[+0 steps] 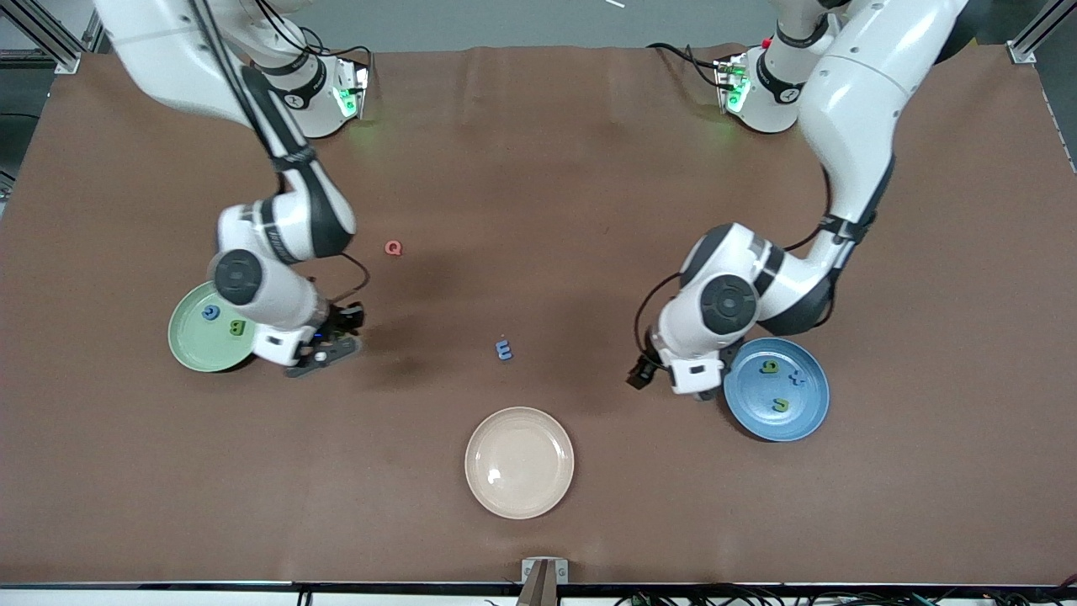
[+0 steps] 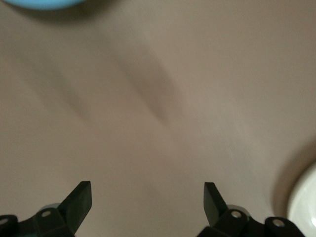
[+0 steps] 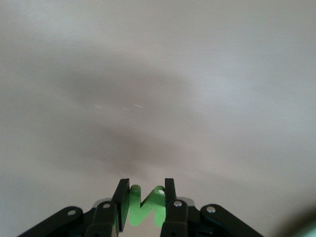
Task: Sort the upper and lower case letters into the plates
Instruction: 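Drop the q on the blue plate while the right gripper carries N, then grasp the blue E with the left gripper while the right gripper releases N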
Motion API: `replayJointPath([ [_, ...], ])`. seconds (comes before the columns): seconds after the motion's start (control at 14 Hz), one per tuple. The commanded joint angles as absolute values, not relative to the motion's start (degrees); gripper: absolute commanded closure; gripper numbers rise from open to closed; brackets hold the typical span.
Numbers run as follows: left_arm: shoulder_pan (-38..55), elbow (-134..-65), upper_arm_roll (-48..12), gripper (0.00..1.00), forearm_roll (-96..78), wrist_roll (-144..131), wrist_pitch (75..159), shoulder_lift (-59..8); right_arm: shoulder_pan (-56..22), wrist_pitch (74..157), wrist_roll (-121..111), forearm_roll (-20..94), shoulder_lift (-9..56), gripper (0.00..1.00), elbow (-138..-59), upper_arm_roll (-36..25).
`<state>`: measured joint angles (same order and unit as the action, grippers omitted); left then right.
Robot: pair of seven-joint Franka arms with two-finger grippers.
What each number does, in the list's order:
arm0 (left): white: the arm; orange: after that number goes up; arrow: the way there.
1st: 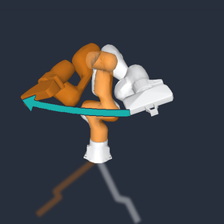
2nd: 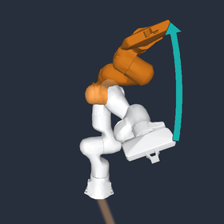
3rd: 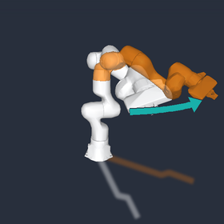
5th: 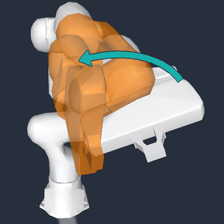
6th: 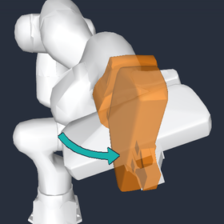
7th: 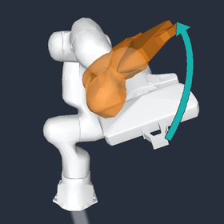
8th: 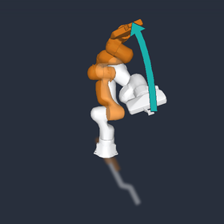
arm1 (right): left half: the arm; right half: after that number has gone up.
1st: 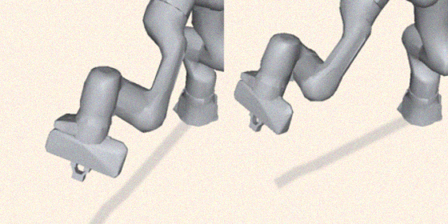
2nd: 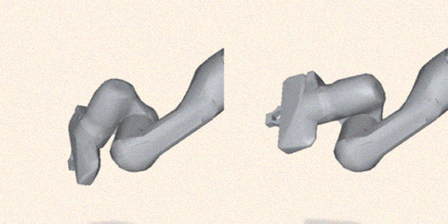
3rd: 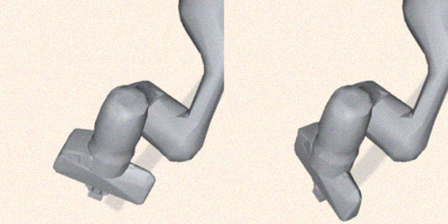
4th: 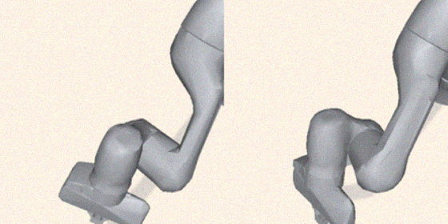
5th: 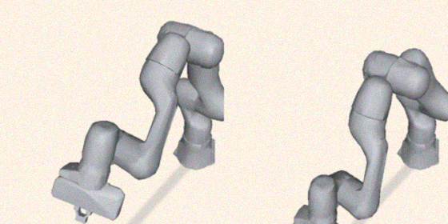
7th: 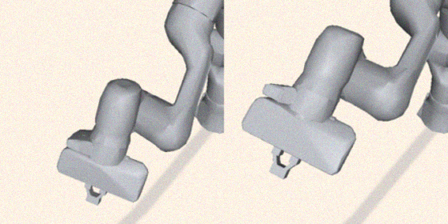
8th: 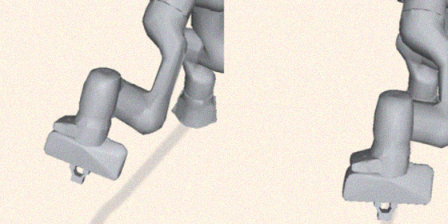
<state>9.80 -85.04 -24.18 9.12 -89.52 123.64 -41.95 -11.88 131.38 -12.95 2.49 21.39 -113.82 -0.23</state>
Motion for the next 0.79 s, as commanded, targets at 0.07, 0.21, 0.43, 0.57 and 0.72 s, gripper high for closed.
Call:
replayJointPath([
  [0.07,17.2,-76.31,-21.46,0.0,8.88,-90.0,123.83,-47.19,-2.31,127.88,-24.83,0.27,14.42,0.83,-116.72,0.62],
  [0.21,24.75,-74.45,-15.06,0.01,8.79,-90.0,126.11,-48.25,2.09,127.88,-32.83,0.18,13.8,0.83,-117.25,0.62],
  [0.43,32.42,-69.72,-9.32,0.04,8.61,-88.6,127.18,-51.75,7.54,128.58,-40.85,0.18,14.32,0.83,-117.86,0.62],
  [0.57,33.57,-66.45,-9.58,0.05,8.61,-86.5,129.01,-54.57,9.66,129.8,-42.79,0.18,14.5,0.83,-119.26,0.62],
  [0.72,34.97,-66.18,-9.67,0.08,8.61,-85.43,132.96,-55.89,11.16,138.47,-43.07,0.18,14.59,0.83,-125.3,0.7],
])
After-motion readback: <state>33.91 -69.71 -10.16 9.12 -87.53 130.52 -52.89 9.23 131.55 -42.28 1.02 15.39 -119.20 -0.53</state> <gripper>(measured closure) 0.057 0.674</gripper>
